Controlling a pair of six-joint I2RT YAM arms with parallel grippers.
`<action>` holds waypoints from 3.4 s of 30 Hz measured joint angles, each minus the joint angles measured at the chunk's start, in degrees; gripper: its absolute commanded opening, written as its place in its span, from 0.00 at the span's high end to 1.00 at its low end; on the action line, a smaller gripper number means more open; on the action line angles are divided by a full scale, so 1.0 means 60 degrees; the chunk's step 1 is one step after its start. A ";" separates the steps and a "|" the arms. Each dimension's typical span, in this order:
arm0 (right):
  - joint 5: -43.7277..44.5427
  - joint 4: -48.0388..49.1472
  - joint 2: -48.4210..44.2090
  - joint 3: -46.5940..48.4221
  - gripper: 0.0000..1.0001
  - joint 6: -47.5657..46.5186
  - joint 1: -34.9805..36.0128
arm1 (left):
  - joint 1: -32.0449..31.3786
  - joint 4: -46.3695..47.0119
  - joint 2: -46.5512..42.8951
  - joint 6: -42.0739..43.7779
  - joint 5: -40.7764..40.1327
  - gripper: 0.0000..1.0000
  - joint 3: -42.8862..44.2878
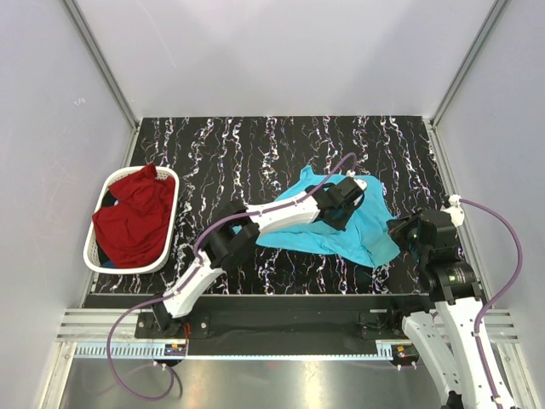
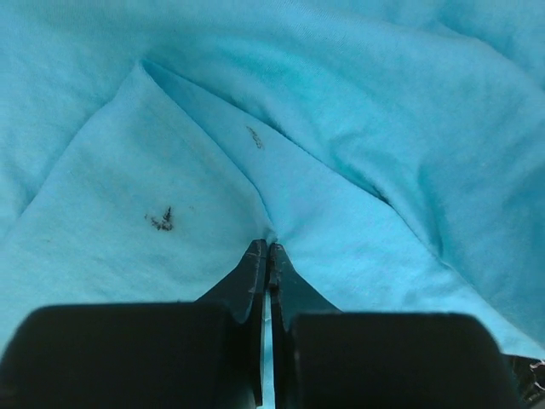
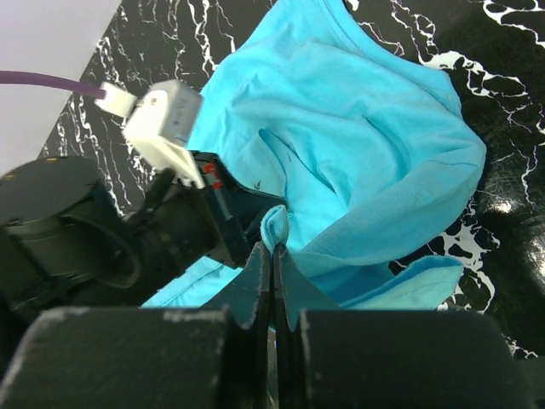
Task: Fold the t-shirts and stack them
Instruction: Flatten the tshirt out
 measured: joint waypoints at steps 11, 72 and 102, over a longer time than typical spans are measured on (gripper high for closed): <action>0.0208 0.0000 0.0652 0.0029 1.00 0.0004 0.0000 | 0.0463 -0.0084 -0.2124 -0.0058 0.0270 1.00 -0.0390; 0.2874 -0.0426 0.9253 1.4779 1.00 -0.4685 -0.0885 | 0.4881 -0.0135 -0.9107 0.2069 -0.1657 1.00 -0.0630; 0.2969 -0.0699 0.5570 1.3384 1.00 -0.5278 -0.0885 | 0.4918 0.1242 -1.3599 0.1231 -0.0164 1.00 -0.4324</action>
